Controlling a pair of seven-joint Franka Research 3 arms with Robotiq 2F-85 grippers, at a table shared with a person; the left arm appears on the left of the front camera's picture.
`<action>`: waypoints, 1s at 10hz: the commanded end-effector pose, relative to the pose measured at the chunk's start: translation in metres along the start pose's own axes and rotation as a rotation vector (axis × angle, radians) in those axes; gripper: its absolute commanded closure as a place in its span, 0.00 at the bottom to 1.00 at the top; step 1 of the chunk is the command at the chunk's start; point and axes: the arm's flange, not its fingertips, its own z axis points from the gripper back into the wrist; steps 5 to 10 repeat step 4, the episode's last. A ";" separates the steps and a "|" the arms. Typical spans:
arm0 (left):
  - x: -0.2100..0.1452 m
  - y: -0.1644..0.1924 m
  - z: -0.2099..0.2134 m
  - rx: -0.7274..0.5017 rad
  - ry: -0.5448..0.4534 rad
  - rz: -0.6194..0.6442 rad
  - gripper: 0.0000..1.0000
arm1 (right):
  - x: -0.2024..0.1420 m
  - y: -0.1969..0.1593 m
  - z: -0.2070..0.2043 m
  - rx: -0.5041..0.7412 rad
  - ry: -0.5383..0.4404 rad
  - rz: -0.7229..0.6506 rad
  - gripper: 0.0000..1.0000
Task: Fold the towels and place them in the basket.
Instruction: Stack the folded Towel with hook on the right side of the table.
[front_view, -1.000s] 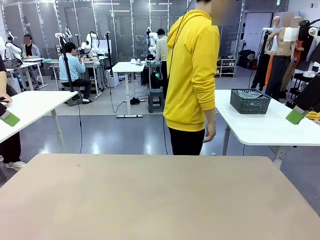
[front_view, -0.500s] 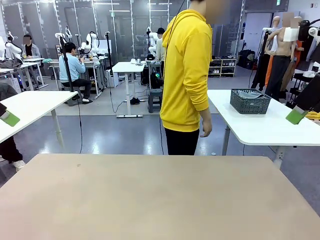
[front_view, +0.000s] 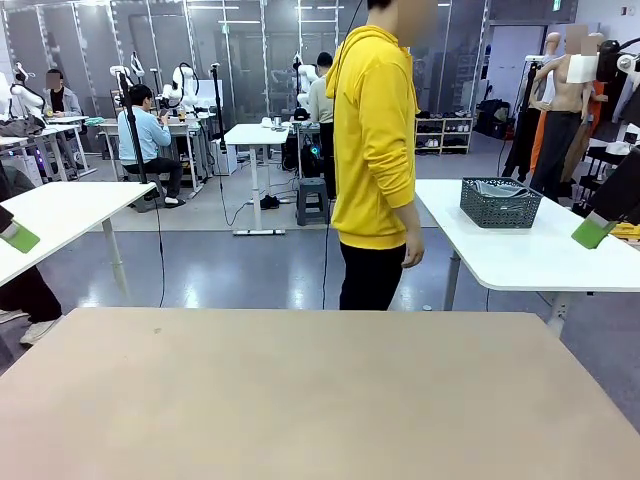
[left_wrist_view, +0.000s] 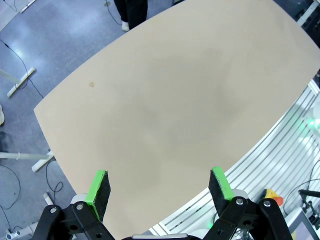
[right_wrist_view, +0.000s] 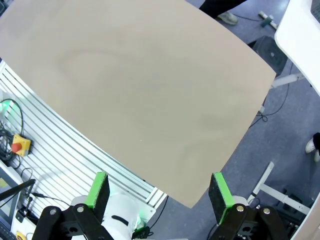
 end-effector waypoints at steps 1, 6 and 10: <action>0.003 0.000 0.002 0.003 0.001 -0.002 0.00 | -0.002 -0.001 -0.002 -0.002 -0.010 0.006 0.00; 0.003 0.000 0.002 0.003 0.001 -0.002 0.00 | -0.002 -0.001 -0.002 -0.002 -0.010 0.006 0.00; 0.003 0.000 0.002 0.003 0.001 -0.002 0.00 | -0.002 -0.001 -0.002 -0.002 -0.010 0.006 0.00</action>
